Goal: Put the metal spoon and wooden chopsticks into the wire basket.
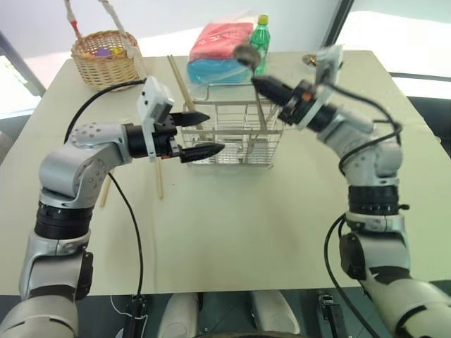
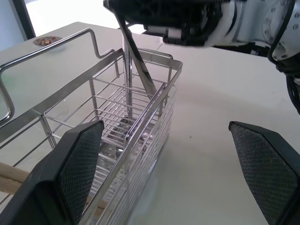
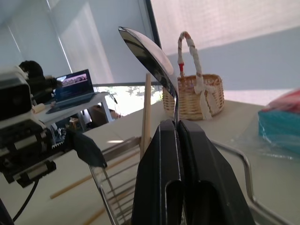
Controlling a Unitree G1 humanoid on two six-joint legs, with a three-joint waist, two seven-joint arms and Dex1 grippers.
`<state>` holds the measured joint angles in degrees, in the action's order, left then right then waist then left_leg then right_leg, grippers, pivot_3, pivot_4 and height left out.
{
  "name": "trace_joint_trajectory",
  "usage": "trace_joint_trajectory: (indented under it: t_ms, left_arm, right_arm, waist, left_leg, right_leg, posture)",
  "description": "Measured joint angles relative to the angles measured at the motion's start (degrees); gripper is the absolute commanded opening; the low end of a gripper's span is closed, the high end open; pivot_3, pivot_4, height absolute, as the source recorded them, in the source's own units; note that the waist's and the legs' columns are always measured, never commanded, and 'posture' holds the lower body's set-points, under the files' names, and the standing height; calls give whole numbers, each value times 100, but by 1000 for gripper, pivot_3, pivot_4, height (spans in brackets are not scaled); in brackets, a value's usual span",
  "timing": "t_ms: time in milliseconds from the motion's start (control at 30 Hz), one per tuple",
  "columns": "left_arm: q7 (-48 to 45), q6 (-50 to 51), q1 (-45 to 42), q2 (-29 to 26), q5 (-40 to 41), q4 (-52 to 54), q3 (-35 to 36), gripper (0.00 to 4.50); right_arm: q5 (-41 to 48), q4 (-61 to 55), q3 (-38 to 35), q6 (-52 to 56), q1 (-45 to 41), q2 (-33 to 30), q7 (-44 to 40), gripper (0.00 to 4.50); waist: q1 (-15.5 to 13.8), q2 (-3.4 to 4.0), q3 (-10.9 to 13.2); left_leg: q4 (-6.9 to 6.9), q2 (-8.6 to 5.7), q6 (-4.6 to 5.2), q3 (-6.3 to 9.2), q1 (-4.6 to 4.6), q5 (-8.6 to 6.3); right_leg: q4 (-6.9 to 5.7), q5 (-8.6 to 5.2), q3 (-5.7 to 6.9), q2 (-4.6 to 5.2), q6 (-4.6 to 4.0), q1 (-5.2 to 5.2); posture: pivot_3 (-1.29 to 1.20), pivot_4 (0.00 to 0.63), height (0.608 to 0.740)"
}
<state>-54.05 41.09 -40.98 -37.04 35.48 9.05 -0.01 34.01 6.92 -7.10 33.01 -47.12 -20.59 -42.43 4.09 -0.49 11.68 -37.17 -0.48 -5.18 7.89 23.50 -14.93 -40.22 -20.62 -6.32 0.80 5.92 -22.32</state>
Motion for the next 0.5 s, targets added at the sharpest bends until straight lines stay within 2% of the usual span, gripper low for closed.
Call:
trace_joint_trajectory:
  t_ms: [67,133,267,300,500]
  left_arm:
    - [-12,-19,-8,-13,0,-5,20,4500]
    - [-34,-39,-28,-18,-2,-13,29,4500]
    - [-59,-55,-28,-33,-4,-68,37,4500]
    - [-59,-62,-29,-33,-6,-90,37,4500]
    - [-48,-141,-32,-31,-56,-129,43,4500]
  right_arm:
    - [-25,-9,-13,-92,18,28,96,615]
    - [-27,-39,-21,-145,18,36,169,1411]
    - [-48,-76,-23,-175,93,43,301,3533]
    - [-64,-99,-23,-183,128,42,325,3949]
    - [-51,-335,-42,-130,131,-129,378,3949]
  waist:
    - [6,0,0]
    - [8,0,0]
    - [0,0,0]
    - [0,0,0]
    - [-2,0,0]
  left_leg:
    - [1,0,0,0,0,0]
    - [1,2,0,0,0,0]
    - [0,1,0,1,0,0]
    - [0,1,0,0,0,0]
    - [1,1,0,1,0,0]
  right_leg:
    - [0,0,0,0,0,-1]
    - [0,0,0,-1,0,-1]
    - [-1,0,0,-1,0,1]
    - [-1,0,0,0,0,1]
    - [-1,0,0,0,0,0]
  posture:
    - [0,150,740]
    - [0,150,740]
    - [0,150,740]
    - [0,150,740]
    - [0,150,740]
